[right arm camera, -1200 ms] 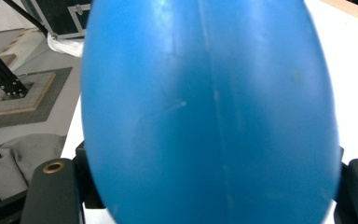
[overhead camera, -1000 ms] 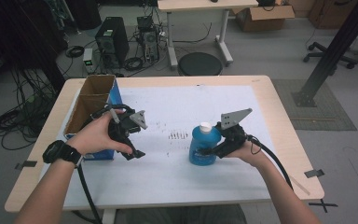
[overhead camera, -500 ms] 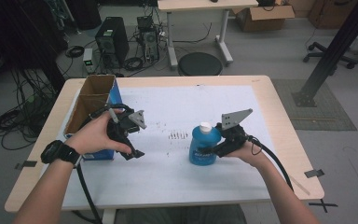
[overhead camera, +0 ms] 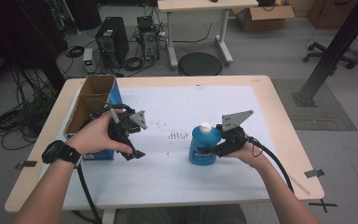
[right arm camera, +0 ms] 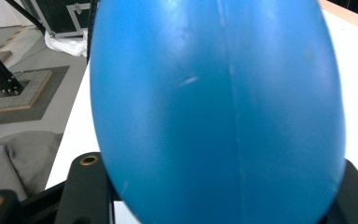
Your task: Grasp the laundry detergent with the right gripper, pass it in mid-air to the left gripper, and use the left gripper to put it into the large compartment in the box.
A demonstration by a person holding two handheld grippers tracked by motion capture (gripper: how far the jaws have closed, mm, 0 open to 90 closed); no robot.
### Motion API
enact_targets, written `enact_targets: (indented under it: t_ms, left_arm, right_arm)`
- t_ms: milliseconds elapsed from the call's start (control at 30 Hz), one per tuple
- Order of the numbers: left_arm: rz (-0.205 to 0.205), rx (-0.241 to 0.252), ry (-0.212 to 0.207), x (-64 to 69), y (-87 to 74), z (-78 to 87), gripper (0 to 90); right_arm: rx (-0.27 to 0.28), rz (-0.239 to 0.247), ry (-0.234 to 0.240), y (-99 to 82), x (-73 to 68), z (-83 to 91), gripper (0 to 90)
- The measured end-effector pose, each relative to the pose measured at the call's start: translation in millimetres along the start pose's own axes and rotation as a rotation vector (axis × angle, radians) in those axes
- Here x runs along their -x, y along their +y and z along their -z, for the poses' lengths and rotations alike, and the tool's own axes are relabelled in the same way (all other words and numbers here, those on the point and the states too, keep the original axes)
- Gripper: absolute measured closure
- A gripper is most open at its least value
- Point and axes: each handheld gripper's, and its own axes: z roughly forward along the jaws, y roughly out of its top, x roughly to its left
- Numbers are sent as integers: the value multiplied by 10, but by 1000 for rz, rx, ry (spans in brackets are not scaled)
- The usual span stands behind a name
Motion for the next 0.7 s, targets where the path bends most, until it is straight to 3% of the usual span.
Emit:
enact_targets:
  t_ms: [367,700]
  left_arm:
    - [-8,17,0,-10,48,102,45]
    - [-20,49,24,-39,186,407,45]
  right_arm:
    - [-15,2,-10,116,6,35,421]
    - [-43,52,13,597,3,118,422]
